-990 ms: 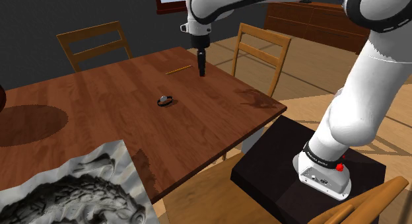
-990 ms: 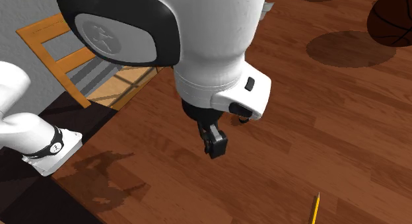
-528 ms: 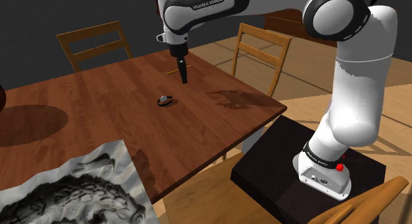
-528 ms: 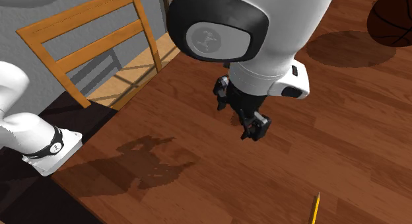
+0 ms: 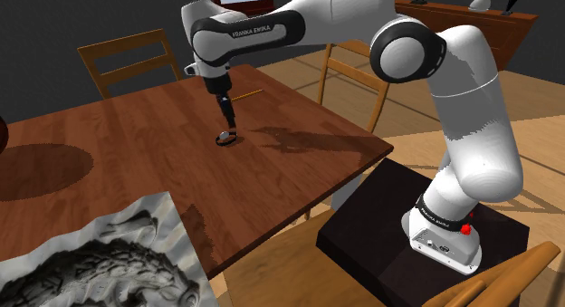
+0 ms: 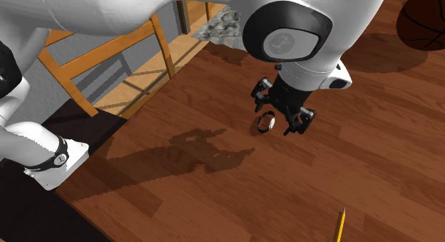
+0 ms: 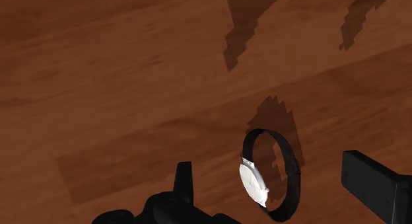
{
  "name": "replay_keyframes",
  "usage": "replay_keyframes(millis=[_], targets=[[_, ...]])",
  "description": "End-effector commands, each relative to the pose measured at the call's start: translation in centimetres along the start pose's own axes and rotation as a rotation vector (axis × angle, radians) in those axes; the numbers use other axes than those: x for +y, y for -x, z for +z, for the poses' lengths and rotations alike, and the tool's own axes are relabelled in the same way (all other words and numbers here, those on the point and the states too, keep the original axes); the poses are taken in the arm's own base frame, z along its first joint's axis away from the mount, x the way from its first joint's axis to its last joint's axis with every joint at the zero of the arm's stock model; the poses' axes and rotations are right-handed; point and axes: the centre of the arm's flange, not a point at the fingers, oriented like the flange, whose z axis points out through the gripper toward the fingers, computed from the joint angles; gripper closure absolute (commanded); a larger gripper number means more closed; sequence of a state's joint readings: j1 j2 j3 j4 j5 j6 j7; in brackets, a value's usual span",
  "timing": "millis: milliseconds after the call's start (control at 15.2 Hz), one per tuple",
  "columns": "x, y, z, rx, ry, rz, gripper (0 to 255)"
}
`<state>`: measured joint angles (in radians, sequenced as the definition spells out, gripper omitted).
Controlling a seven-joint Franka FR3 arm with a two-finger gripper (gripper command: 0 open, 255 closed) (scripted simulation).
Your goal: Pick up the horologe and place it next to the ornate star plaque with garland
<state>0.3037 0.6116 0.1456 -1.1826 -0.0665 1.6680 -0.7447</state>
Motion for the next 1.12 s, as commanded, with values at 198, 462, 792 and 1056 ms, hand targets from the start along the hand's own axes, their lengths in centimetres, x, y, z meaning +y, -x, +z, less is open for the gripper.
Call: replay_keyframes(millis=[198, 462, 792, 1056], targets=[[0.0, -0.3, 2.5, -0.001, 0.001, -0.007, 0], [0.0, -0.3, 3.4, -0.001, 0.001, -0.007, 0], [0.0, -0.3, 3.4, -0.001, 0.001, -0.007, 0], [0.0, -0.3, 3.4, -0.001, 0.001, -0.007, 255]])
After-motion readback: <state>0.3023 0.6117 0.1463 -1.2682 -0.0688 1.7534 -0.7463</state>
